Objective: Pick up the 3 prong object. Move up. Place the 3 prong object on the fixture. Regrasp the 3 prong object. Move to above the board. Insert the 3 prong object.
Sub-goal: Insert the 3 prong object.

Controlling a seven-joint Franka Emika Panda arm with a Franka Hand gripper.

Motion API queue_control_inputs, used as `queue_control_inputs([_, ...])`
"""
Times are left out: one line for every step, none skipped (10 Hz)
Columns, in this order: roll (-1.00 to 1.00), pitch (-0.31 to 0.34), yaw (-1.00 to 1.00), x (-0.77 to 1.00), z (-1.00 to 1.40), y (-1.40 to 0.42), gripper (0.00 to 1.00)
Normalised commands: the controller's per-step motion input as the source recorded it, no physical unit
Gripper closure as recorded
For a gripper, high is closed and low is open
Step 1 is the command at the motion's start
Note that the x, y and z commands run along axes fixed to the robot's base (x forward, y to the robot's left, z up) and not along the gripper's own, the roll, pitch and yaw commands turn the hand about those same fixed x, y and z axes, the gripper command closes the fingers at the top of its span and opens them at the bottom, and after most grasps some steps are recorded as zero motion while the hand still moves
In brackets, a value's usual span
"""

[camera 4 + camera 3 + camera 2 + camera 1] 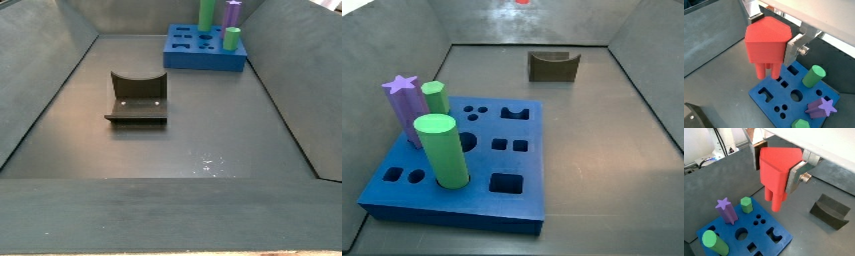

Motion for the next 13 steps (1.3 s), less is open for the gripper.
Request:
queue_control_inputs([0.0,-0.031,-0.27,-0.04,-0.09,0.05,1.0])
queue_control_inputs([-0.08,-0.05,-0.35,0.0,-0.12,0.27,1.0])
queue_control_inputs([-0.04,0.0,-0.53,0.26,-0.42,0.42,1.0])
queue_control_inputs([0.01,-0.023,-0.73,0.04,-0.55,0.29,1.0])
queue_control_inputs([0.0,-0.01,-0.69,0.04,-0.5,0.32,1.0])
queue_control_inputs([0.0,-0.026,-0.76,0.0,-0.46,0.25,1.0])
queue_control_inputs([0.0,-0.064,-0.83,0.0,-0.44,0.16,1.0])
queue_control_inputs([0.01,-0.069,-0.82,-0.24,-0.34,0.13,1.0])
queue_control_inputs([0.08,-0.01,-0.77,-0.37,-0.34,0.08,1.0])
queue_control_inputs([0.01,-0.053,-0.78,-0.44,-0.42,0.11,1.0])
queue_control_inputs([0.05,-0.014,-0.71,-0.44,-0.29,0.11,1.0])
queue_control_inputs([0.0,0.0,-0.06,-0.06,0.0,0.03,1.0])
queue_control_inputs([0.02,-0.004,-0.43,-0.23,-0.25,0.04,1.0])
